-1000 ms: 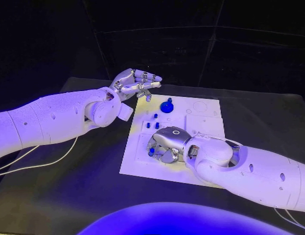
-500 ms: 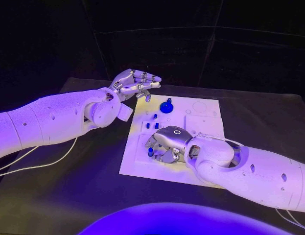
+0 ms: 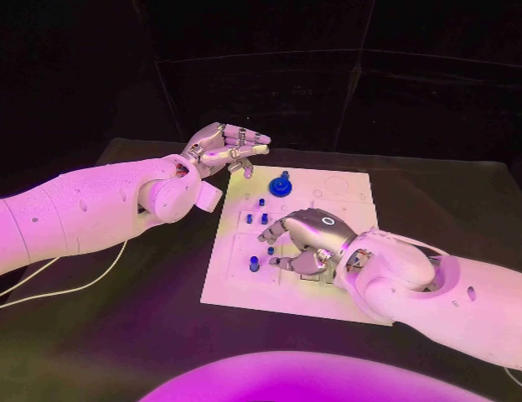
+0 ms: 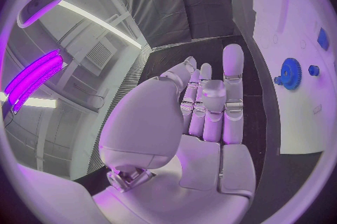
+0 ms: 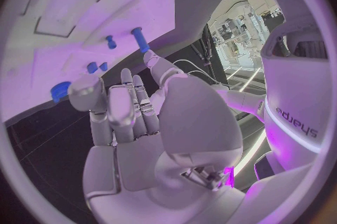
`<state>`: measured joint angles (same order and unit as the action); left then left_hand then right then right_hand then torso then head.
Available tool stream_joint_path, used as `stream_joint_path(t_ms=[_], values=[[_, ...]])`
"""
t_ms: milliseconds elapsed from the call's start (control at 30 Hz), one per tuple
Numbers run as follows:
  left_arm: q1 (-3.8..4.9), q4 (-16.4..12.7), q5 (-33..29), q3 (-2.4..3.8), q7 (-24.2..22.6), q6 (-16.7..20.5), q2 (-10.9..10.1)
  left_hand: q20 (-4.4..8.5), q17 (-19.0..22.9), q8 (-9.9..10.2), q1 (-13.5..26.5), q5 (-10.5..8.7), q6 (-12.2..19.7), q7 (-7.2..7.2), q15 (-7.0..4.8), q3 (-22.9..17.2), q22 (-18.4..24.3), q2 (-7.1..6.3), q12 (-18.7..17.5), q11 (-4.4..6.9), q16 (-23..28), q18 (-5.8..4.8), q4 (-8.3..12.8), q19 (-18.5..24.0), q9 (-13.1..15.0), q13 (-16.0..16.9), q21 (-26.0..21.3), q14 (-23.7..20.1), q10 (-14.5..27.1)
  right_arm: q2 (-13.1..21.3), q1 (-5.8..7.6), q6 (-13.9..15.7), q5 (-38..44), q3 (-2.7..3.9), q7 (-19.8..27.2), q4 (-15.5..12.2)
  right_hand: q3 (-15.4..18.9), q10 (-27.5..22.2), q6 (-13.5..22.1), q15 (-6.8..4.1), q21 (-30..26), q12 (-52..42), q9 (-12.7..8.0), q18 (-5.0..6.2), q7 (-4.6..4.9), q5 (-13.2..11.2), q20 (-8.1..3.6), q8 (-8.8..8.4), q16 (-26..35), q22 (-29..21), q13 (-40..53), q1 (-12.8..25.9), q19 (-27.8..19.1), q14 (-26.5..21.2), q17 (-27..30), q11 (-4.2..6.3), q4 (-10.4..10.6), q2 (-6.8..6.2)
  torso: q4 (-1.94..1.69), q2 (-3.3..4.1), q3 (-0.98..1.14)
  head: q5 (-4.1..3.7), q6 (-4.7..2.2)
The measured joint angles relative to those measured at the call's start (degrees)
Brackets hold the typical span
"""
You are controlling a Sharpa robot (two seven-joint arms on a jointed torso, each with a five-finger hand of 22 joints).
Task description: Assemble the parts on the task board
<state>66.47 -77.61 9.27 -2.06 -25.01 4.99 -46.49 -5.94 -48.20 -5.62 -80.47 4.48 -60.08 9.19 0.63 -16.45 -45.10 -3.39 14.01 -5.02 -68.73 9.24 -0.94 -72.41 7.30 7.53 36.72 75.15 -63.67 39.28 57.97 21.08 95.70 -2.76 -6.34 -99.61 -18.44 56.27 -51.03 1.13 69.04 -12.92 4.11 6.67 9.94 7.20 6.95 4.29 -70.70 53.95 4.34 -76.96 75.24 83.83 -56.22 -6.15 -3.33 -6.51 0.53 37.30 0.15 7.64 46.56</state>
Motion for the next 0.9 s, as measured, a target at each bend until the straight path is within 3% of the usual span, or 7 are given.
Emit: stream_joint_path(t_ms=[100, 200, 267, 367, 533, 733, 900], values=[[0.0, -0.03, 0.0, 0.0, 0.04, -0.02, -0.14, 0.0, 0.0, 0.0, 0.0, 0.0, 0.0, 0.0, 0.0, 0.0, 0.0, 0.0, 0.0, 0.0, 0.0, 0.0, 0.0, 0.0, 0.0, 0.0, 0.0, 0.0, 0.0, 4.31, 1.39, 1.38, -3.79, 1.01, 0.05, -2.2, 1.29, 6.69, -2.8, -0.28, 1.39, -3.86, 0.55, 0.0, 0.11, 0.29, -0.42, 1.52, -1.23, 2.31, 1.53, 1.21, 1.17, 0.22, -1.65, 0.63, 1.3, 1.16, 0.0, -0.05, -0.07, -0.87, -0.37], [0.0, -0.1, 0.0, -0.01, 0.06, -0.03, -0.25, 0.0, 0.13, 0.0, 0.0, 0.0, 0.0, 0.0, -0.21, 0.0, 0.0, 0.0, 0.0, -0.21, 0.0, 0.0, 0.0, 0.0, 0.0, 0.0, 0.0, -0.21, 0.21, 9.03, 2.51, 2.49, -9.3, 1.4, -0.21, -4.05, 3.27, 14.47, -4.83, -1.96, 4.24, -9.99, 1.0, -0.05, -1.27, 1.35, -1.55, 2.99, -3.74, 6.64, 5.06, 3.38, 3.44, 0.18, -5.46, 2.51, 3.21, 0.45, 0.03, -0.14, -0.16, -2.1, -0.84], [0.0, -0.12, 0.0, -0.02, 0.08, -0.04, -0.31, 0.0, 0.14, 0.0, 0.0, 0.0, 0.0, 0.0, -0.21, 0.0, 0.0, 0.0, 0.0, -0.21, 0.0, 0.0, 0.0, 0.0, 0.0, 0.0, 0.0, -0.21, 0.21, 12.53, 2.94, 3.01, -13.44, 1.53, -0.73, -5.22, 5.43, 16.64, -5.57, -2.82, 6.26, -14.95, 1.26, -1.16, -2.01, 2.69, -2.52, 3.95, -5.29, 9.78, 8.9, 4.83, 4.87, 0.12, -7.71, 3.58, 4.38, 0.17, 0.12, -0.25, -0.24, -2.91, -1.12], [0.0, -0.14, 0.0, -0.03, 0.09, -0.04, -0.33, 0.0, 0.14, 0.0, 0.0, 0.0, 0.0, 0.0, -0.21, 0.0, 0.0, 0.0, 0.0, -0.21, 0.0, 0.0, 0.0, 0.0, 0.0, 0.0, 0.0, -0.21, 0.21, 15.99, 3.23, 3.4, -17.91, 1.58, -1.99, -6.05, 10.02, 18.85, -6.54, -3.76, 9.41, -35.62, 2.32, -2.28, -3.38, 5.66, -3.31, 6.68, -8.46, 14.78, 31.54, 6.63, 6.83, 0.18, -12.54, 4.55, 6.99, 0.3, 0.31, -0.43, -0.35, -4.18, -1.4], [0.0, -0.27, 0.0, -0.03, 0.11, -0.05, -0.37, 0.0, 0.14, 0.0, 0.0, 0.0, 0.0, 0.0, -0.21, 0.0, -0.01, 0.0, 0.0, -0.21, 0.0, 0.0, 0.0, 0.0, 0.0, -0.01, 0.0, -0.21, 0.21, 20.19, 3.36, 3.54, -21.74, 1.6, -6.01, -7.17, 16.42, 20.02, -5.96, -3.82, 11.72, -55.28, 4.8, -2.27, -3.87, 7.73, -3.58, 10.65, -11.94, 18.59, 55.45, 7.75, 7.71, 0.12, -18.31, 4.52, 9.76, 0.8, 0.67, -0.73, -0.59, -6.04, -1.71], [0.0, -0.4, 0.0, -0.03, 0.13, -0.06, -0.4, 0.0, 0.14, 0.0, 0.0, 0.0, 0.0, 0.0, -0.21, 0.0, -0.01, 0.0, 0.0, -0.21, 0.0, 0.0, 0.0, 0.0, 0.0, -0.01, 0.0, -0.21, 0.21, 23.27, 2.9, 3.54, -20.72, 1.53, -11.47, -7.94, 19.19, 20.2, -5.05, -3.82, 12.16, -57.42, 6.06, -2.27, -3.68, 8.97, -3.39, 12.14, -12.51, 19.64, 59.24, 7.72, 7.9, 0.11, -18.73, 4.72, 10.96, 0.83, 0.99, -0.94, -0.74, -7.25, -1.78], [0.0, -0.47, 0.0, -0.03, 0.13, -0.07, -0.66, 0.0, 0.14, 0.0, 0.0, 0.0, 0.0, 0.0, -0.21, 0.0, -0.01, 0.0, 0.0, -0.21, 0.0, 0.0, 0.0, 0.0, 0.0, -0.01, 0.0, -0.21, 0.21, 24.19, 1.55, 3.41, -17.86, 0.79, -16.03, -8.79, 22.0, 20.2, -3.97, -3.82, 12.56, -57.69, 7.18, -2.26, -3.79, 9.64, -3.39, 13.61, -12.83, 20.24, 60.62, 7.69, 7.9, 0.11, -18.73, 4.72, 13.25, 1.22, 1.2, -1.01, -0.83, -7.74, -1.68]])
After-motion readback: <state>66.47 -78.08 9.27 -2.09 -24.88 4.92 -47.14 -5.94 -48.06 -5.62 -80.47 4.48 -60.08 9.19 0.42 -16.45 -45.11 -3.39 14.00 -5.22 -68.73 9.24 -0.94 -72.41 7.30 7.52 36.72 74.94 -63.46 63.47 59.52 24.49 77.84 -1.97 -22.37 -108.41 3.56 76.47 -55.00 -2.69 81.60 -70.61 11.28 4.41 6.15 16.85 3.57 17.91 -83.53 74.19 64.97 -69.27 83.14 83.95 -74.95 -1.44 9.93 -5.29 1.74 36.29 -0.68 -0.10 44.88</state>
